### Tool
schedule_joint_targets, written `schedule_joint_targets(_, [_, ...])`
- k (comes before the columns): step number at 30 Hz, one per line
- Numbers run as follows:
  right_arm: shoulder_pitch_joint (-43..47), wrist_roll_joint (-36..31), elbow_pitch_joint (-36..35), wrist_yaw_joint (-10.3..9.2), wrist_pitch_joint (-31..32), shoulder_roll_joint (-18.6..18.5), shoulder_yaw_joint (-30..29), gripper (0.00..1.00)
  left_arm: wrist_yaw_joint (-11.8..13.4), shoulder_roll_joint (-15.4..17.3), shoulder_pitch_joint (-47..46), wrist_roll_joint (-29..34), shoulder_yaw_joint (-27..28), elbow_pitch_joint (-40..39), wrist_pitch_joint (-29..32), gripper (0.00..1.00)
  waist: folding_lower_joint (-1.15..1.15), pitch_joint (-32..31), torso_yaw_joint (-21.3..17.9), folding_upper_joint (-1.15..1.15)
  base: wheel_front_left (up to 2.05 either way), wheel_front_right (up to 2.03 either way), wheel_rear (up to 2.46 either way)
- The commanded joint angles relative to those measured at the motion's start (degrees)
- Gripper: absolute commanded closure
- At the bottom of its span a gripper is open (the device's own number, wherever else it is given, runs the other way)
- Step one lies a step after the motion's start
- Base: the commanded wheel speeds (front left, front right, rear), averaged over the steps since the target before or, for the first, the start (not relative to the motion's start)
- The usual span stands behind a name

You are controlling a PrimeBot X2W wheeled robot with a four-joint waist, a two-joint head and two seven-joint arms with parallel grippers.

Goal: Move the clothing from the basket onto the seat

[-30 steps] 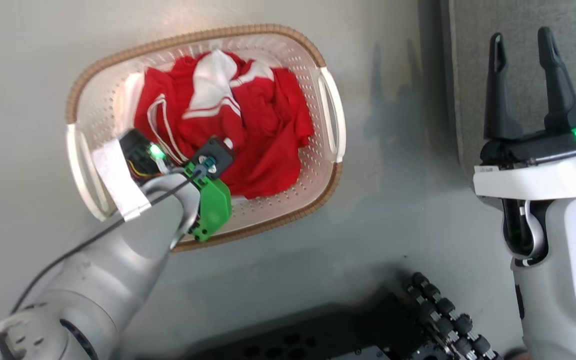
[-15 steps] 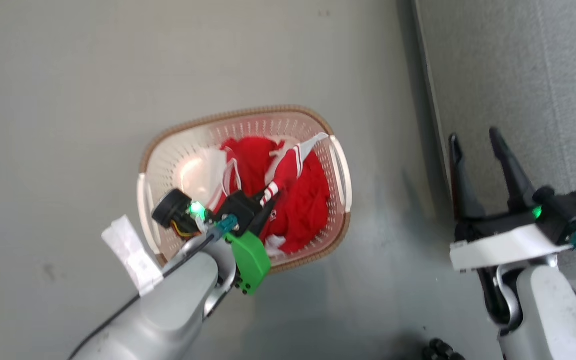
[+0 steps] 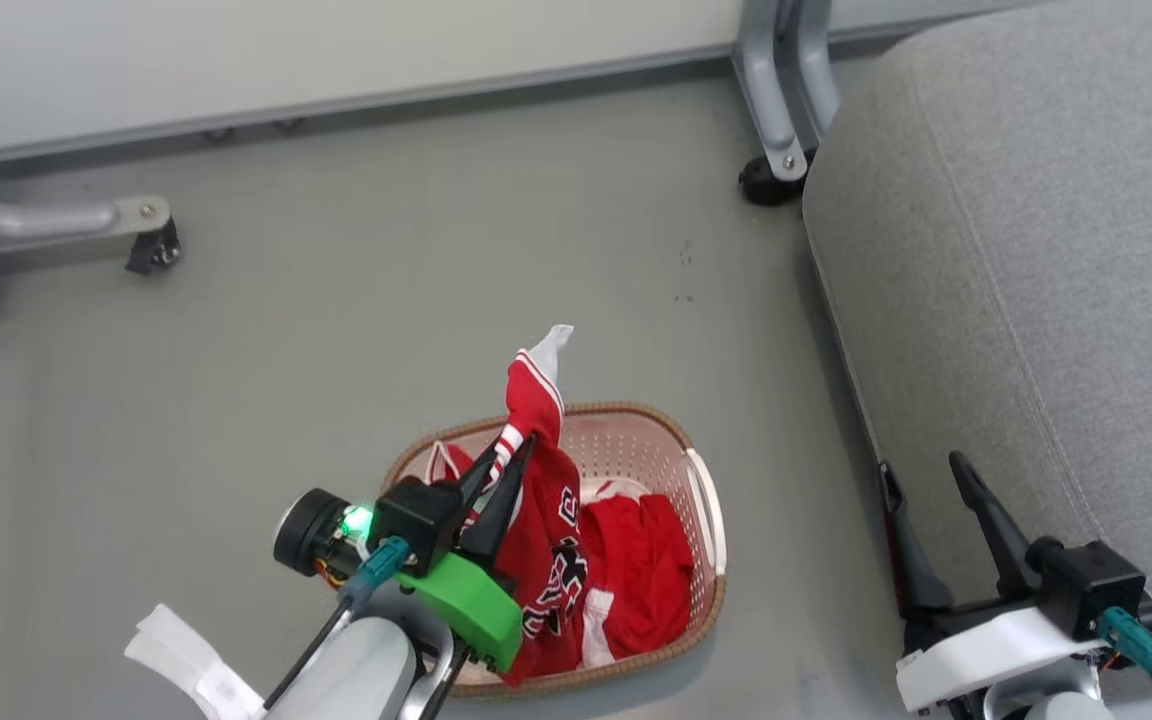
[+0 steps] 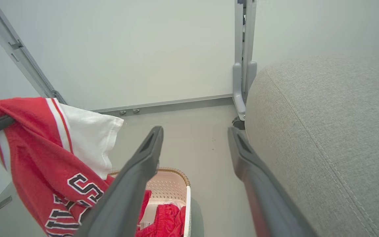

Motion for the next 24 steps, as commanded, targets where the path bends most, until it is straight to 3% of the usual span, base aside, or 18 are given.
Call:
schedule_joint_targets(1, [1.5, 0.1, 0.2, -0.08, -0.1, -0.2, 0.4, 0.0, 0.0, -0.2, 1.9, 1.1, 1.7, -1.7, -0.3, 1.0, 0.01, -9.3, 1.6, 0.0, 0.0, 0.0, 0.0])
schedule_joint_targets(11, [5.1, 0.0, 0.9, -0.08, -0.1, -0.2, 2.8, 0.0, -1.2, -2.0, 6.4, 6.2, 7.9, -8.7, -0.3, 1.0, 0.01, -12.8, 1.6, 0.0, 0.0, 0.0, 0.0])
schedule_joint_targets(19, [5.1, -1.0, 0.6, -0.08, -0.1, -0.2, 5.8, 0.0, -3.0, -3.8, 4.1, 8.2, 7.9, -9.8, -0.3, 1.0, 0.01, -13.2, 2.4, 0.0, 0.0, 0.0, 0.0])
schedule_joint_targets(24, [3.0, -0.6, -0.2, -0.08, -0.1, -0.3, 12.0, 0.0, -3.9, -4.8, 2.5, 8.5, 6.7, -10.2, -0.3, 1.0, 0.01, -13.5, 2.9, 0.0, 0.0, 0.0, 0.0])
